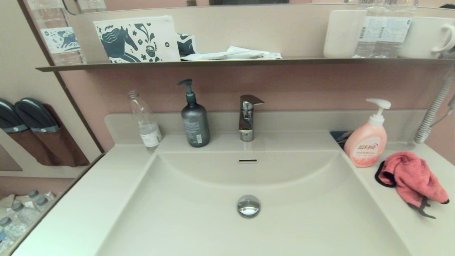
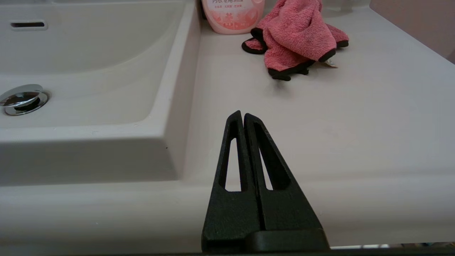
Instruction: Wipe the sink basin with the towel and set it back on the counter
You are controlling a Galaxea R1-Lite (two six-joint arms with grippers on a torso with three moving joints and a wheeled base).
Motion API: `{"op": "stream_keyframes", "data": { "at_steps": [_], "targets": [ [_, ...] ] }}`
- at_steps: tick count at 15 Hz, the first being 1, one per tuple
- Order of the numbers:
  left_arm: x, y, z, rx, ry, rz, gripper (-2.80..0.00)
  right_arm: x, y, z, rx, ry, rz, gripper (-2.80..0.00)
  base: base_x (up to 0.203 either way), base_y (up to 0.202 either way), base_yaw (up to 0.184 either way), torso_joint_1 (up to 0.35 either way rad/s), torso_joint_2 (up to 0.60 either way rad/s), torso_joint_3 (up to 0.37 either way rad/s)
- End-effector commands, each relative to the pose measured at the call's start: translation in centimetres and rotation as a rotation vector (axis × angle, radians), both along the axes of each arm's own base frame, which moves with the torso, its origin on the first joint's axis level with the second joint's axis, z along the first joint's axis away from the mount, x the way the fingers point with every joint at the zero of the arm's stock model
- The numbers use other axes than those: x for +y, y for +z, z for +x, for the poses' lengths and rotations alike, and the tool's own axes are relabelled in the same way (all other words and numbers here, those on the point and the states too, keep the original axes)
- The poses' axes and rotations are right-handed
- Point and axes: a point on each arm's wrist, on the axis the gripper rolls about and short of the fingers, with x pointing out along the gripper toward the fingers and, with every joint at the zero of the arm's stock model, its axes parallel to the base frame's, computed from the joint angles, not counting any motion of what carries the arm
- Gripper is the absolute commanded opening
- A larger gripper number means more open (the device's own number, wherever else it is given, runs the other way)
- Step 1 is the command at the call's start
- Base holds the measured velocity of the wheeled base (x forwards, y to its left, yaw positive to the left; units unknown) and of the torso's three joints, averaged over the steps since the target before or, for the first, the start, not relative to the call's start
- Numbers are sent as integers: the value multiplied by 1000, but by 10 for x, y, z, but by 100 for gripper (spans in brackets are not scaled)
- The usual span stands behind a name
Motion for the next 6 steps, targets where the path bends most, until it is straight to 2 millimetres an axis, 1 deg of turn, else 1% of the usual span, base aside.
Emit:
{"op": "stream_keyframes", "data": {
  "at_steps": [1, 6],
  "targets": [
    [0, 0, 0, -1, 0, 0, -280, 0, 0, 0, 0, 1, 0, -280, 0, 0, 0, 0, 0, 0],
    [0, 0, 0, -1, 0, 0, -280, 0, 0, 0, 1, -1, 4, -280, 0, 0, 0, 0, 0, 0]
  ]
}}
